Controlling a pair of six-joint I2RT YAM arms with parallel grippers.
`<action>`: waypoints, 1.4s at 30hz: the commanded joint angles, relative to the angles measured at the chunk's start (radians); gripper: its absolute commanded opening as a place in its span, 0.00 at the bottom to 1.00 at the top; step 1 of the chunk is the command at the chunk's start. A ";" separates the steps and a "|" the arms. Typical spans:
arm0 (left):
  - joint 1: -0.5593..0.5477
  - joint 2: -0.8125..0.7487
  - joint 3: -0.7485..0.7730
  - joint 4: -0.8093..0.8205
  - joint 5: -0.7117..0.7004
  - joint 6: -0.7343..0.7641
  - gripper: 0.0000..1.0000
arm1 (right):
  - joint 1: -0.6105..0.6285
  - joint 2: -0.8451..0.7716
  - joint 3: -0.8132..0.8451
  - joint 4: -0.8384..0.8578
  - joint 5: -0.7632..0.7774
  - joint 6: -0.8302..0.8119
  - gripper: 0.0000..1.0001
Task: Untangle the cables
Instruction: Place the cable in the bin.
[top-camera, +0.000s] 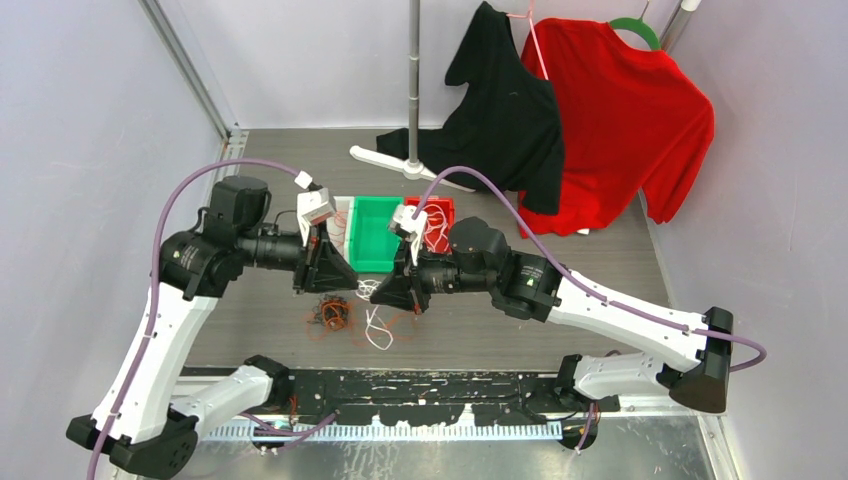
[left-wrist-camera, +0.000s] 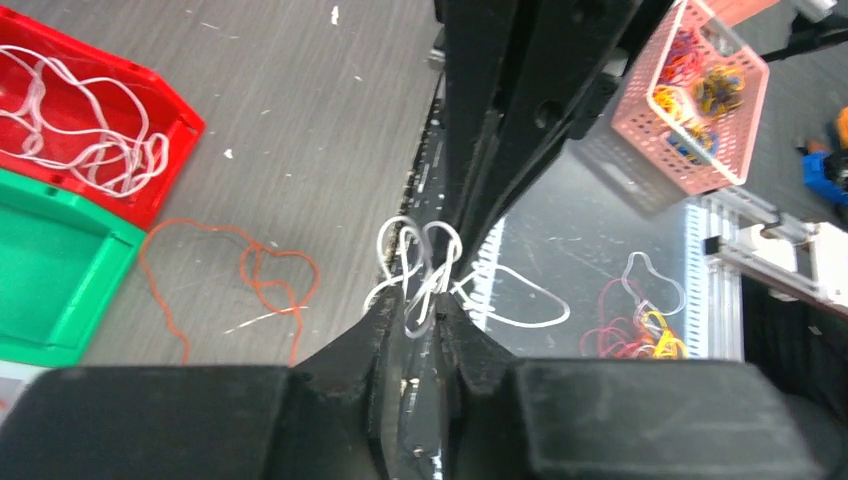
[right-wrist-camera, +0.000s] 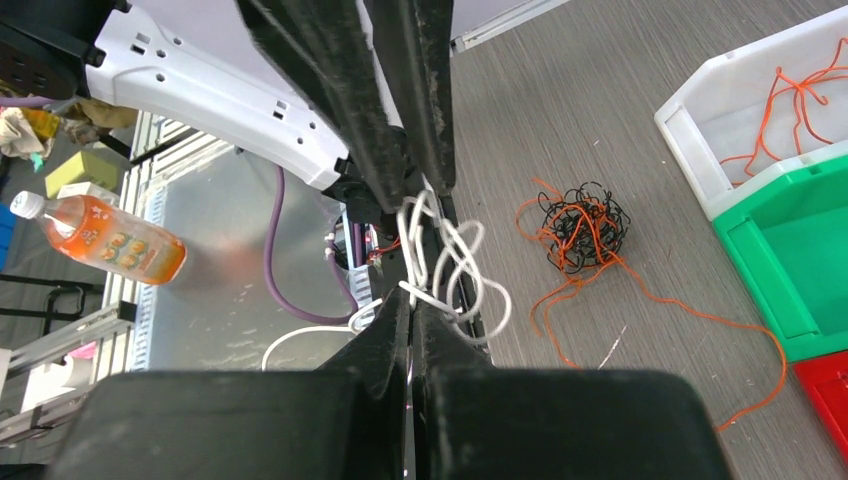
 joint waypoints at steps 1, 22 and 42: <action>-0.002 -0.025 -0.031 0.101 -0.080 -0.041 0.10 | -0.001 -0.009 0.046 0.057 -0.019 -0.006 0.01; 0.037 0.066 0.090 -0.052 -0.689 0.036 0.90 | -0.364 0.227 0.045 0.019 0.568 -0.040 0.01; 0.386 0.133 0.023 -0.102 -0.441 0.278 1.00 | -0.438 0.433 0.302 -0.118 0.671 -0.089 0.74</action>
